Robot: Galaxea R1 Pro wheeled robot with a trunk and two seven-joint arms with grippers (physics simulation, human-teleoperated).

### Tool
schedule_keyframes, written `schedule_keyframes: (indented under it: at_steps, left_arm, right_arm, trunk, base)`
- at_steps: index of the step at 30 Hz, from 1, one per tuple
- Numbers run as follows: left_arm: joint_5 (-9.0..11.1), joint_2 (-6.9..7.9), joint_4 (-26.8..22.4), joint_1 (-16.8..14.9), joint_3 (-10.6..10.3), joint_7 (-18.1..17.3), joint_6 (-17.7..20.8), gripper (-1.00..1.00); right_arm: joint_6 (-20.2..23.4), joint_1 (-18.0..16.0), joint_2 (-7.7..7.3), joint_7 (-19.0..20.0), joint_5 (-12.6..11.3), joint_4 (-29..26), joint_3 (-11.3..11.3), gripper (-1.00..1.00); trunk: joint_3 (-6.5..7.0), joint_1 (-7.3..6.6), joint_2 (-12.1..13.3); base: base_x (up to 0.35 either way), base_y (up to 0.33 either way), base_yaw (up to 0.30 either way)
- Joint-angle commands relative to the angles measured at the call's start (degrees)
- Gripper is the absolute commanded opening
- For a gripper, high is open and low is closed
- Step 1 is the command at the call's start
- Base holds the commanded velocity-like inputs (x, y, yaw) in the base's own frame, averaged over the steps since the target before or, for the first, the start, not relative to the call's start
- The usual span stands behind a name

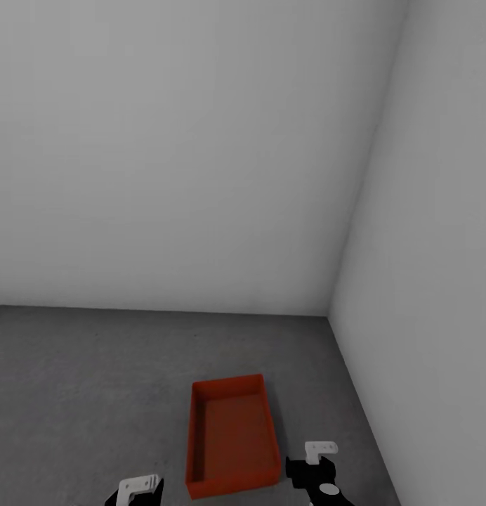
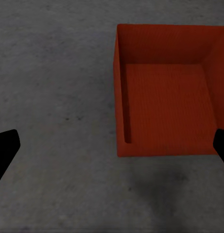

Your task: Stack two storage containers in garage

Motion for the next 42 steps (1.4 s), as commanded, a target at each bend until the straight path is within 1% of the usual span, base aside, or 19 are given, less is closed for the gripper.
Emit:
schedule_keyframes:
  at_steps: [1, 13, 42]
  left_arm:
    - [-0.28, -0.05, 0.04, -0.04, 0.46, -0.48, -0.17, 1.0]
    - [-0.28, -0.06, 0.04, -0.04, 0.46, -0.48, -0.15, 1.0]
    - [-0.28, -0.03, 0.04, -0.04, 0.46, -0.48, -0.09, 1.0]
  right_arm:
    - [-0.11, -0.04, -0.01, -0.35, 0.03, 0.06, 0.33, 1.0]
    - [-0.11, -0.04, -0.01, -0.35, 0.03, 0.06, 0.33, 1.0]
    - [-0.09, -0.04, -0.01, -0.37, 0.03, 0.06, 0.33, 1.0]
  trunk:
    - [-0.06, -0.01, -0.03]
    - [-0.06, -0.01, -0.03]
    - [-0.06, -0.01, -0.03]
  base:
    - [-0.038, 0.0, 0.0]
    - [-0.043, 0.025, 0.0]
    - [-0.252, 0.199, 0.0]
